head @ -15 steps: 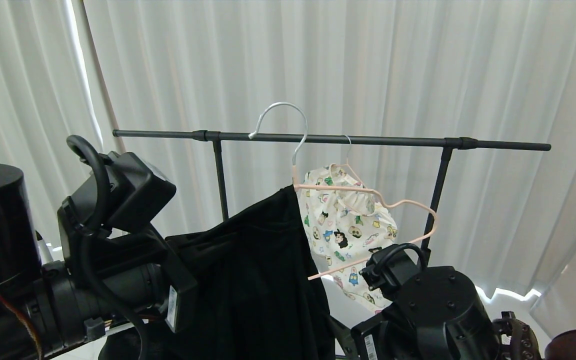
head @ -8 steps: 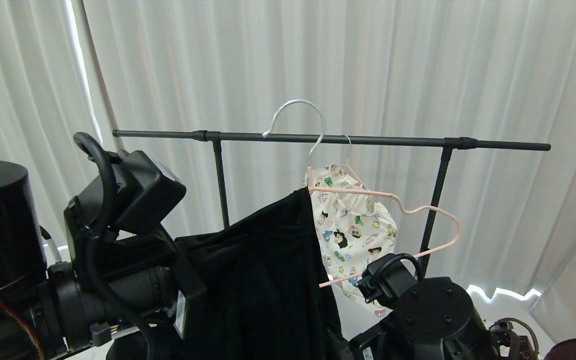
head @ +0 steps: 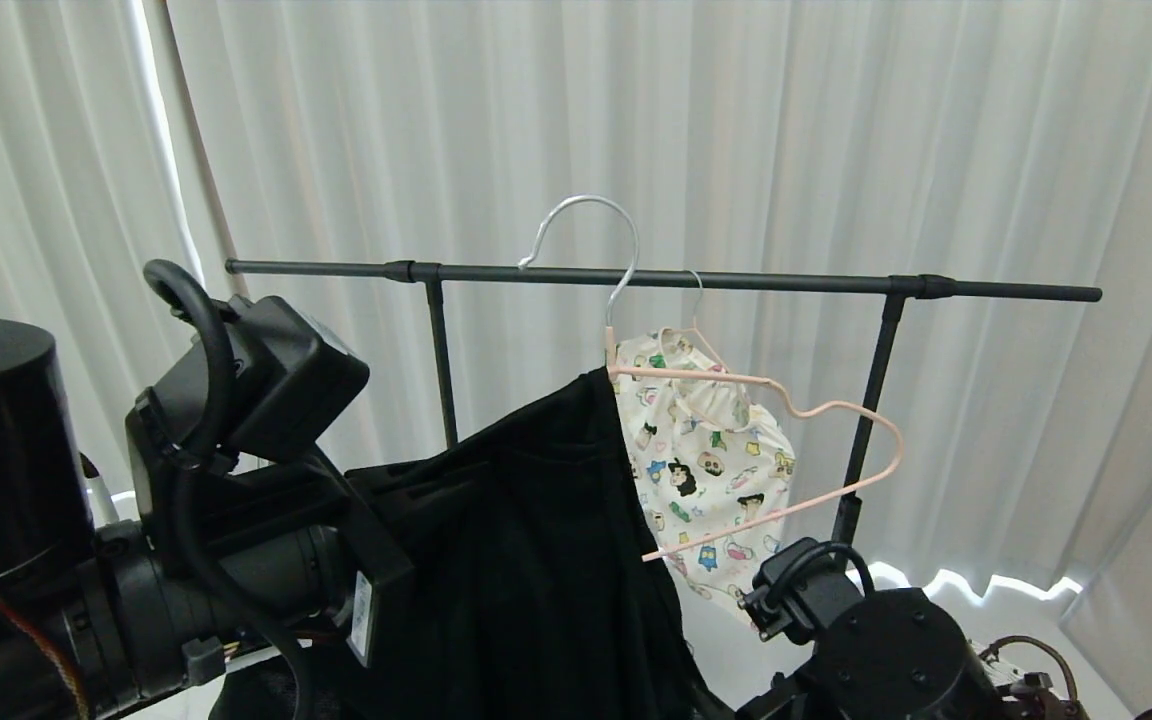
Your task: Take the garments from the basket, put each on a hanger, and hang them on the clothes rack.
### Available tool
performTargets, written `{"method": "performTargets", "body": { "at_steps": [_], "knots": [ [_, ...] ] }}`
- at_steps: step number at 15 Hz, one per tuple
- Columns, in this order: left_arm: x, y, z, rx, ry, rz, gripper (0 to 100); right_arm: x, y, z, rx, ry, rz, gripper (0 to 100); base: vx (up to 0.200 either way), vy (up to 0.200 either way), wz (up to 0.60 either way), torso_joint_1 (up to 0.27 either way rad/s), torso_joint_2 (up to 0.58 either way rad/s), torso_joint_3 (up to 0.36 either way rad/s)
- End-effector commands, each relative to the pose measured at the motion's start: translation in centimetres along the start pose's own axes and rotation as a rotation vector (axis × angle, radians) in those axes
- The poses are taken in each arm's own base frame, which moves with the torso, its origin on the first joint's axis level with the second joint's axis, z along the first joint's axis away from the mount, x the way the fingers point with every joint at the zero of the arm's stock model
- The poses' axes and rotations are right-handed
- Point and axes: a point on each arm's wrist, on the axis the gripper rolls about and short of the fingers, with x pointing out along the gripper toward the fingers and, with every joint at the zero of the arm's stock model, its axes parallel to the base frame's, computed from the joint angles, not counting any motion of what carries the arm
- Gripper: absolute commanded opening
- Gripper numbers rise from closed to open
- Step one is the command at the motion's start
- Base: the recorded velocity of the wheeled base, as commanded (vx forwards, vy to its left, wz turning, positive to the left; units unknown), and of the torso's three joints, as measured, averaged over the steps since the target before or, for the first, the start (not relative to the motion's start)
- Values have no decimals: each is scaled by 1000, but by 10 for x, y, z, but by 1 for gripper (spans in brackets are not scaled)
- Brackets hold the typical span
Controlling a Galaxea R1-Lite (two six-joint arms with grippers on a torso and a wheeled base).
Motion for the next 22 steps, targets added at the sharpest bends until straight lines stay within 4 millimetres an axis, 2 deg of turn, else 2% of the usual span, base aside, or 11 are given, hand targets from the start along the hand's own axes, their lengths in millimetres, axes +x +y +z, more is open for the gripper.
{"method": "performTargets", "body": {
  "at_steps": [1,4,6,10,17,19,22],
  "knots": [
    [-1,0,0,0,-2,2,0,-5,-15,-1,2,-2,-34,100,0,0,0,0,0,0],
    [-1,1,-7,3,22,12,0,-7,-39,7,40,-26,-102,100,0,0,0,0,0,0],
    [-6,2,-13,0,31,18,0,-11,-64,10,51,-38,-175,100,0,0,0,0,0,0],
    [-18,-2,-34,3,73,10,0,-20,-100,19,87,-76,-274,100,0,0,0,0,0,0],
    [-11,-8,-60,54,182,-18,0,-44,-119,32,97,-166,-245,100,0,0,0,0,0,0],
    [-10,-11,-77,93,259,-22,0,-52,-121,34,71,-189,-202,100,0,0,0,0,0,0],
    [-9,-13,-72,93,238,-36,0,-54,-124,37,-9,-181,-128,100,0,0,0,0,0,0]
  ]
}}
